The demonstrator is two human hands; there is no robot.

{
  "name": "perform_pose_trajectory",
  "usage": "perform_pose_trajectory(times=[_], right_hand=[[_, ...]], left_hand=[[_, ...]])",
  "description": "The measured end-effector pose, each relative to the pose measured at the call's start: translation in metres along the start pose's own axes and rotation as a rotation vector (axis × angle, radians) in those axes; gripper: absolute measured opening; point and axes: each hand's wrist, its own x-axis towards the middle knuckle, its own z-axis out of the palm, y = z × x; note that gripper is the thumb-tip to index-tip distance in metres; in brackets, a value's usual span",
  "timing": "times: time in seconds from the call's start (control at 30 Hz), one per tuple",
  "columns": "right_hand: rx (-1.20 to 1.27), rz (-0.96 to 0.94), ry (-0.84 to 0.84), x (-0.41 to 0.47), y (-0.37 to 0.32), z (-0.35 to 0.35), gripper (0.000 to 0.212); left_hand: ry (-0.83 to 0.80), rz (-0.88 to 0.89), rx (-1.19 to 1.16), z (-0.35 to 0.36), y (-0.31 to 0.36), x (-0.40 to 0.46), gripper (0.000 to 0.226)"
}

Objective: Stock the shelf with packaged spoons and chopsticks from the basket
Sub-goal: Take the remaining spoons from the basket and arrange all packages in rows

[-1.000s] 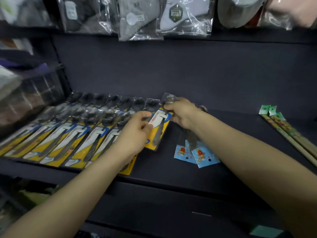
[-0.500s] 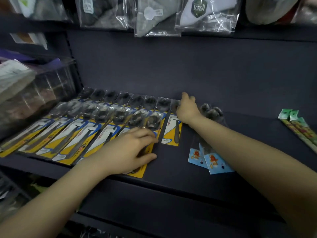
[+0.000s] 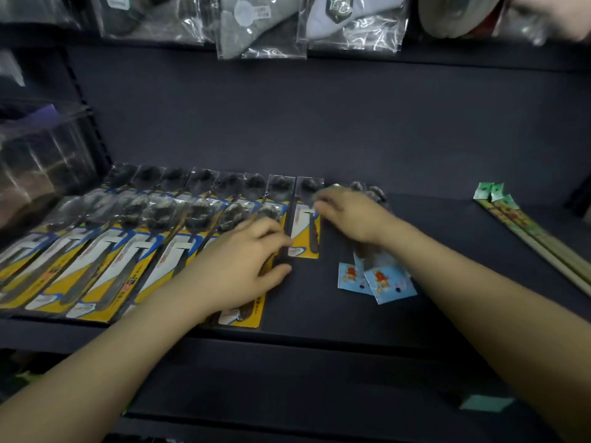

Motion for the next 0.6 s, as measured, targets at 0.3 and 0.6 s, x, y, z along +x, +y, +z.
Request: perform_pose_trajectory(times=[0.3,0.6], right_hand=[[-0.189,0.226,-0.191,-0.022,0.070,-0.014,0.066],[-0.252,0.330,-0.168,-0.061,0.116,-0.041,0.055]], left_hand=[[-0.065,-0.161,-0.325,0.015,0.055,0.064,0.040],[-0.237,-0.209,-0.211,0.047,0.109,0.130,0.060]])
